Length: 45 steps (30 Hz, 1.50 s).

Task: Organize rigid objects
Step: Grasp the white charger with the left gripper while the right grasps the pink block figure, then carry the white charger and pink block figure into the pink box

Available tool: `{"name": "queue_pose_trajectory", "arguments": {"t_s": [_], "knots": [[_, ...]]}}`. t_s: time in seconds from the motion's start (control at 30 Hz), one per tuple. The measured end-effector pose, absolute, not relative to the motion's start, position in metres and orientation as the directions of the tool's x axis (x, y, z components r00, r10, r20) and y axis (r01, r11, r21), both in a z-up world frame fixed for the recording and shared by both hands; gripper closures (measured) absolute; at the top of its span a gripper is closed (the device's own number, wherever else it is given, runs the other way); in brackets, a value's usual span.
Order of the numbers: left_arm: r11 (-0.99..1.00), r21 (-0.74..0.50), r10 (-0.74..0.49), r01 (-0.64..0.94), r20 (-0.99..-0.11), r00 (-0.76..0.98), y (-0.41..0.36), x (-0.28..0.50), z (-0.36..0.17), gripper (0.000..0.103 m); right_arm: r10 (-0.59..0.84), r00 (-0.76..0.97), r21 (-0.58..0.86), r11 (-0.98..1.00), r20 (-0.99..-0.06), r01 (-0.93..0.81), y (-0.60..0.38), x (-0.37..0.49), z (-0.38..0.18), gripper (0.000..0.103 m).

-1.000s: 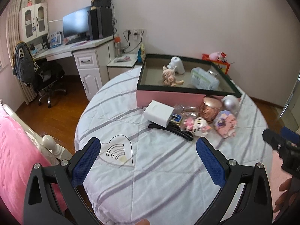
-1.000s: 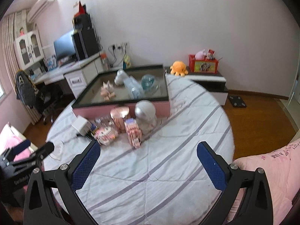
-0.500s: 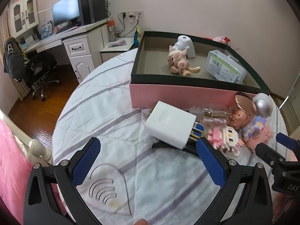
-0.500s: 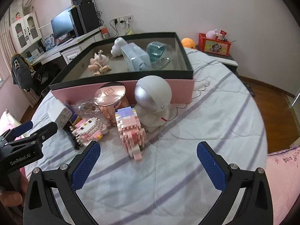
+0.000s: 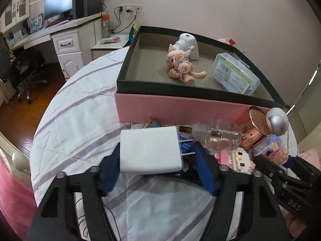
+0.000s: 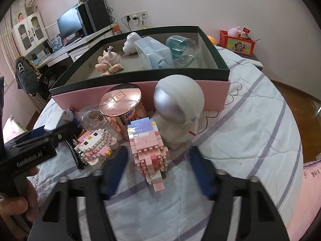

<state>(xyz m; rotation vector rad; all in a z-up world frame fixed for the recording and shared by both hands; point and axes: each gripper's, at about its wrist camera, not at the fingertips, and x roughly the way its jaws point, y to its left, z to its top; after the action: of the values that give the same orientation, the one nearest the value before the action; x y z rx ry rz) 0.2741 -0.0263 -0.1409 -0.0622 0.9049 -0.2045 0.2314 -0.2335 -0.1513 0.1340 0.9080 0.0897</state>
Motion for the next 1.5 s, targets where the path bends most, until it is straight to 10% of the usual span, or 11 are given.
{"name": "queue_pose_trajectory", "arguments": {"t_s": [0.2,0.9,1.5], "knots": [[0.978,-0.152,-0.210,0.147,-0.767,0.607,-0.022,0.262,-0.140,0.036,0.163,0.616,0.169,0.984,-0.771,-0.049,-0.230,0.223,-0.149,0.074],[0.975,-0.136,-0.221,0.177,-0.692,0.687,-0.020,0.216,-0.079,0.036,0.247,0.689,0.233,0.966,-0.682,-0.116,-0.231,0.199,-0.088,0.074],[0.974,-0.117,-0.222,0.192,-0.633,0.742,-0.044,0.331,-0.034,0.036,0.269,0.692,0.194,0.963,-0.670,-0.187,-0.210,0.322,-0.052,0.074]]}}
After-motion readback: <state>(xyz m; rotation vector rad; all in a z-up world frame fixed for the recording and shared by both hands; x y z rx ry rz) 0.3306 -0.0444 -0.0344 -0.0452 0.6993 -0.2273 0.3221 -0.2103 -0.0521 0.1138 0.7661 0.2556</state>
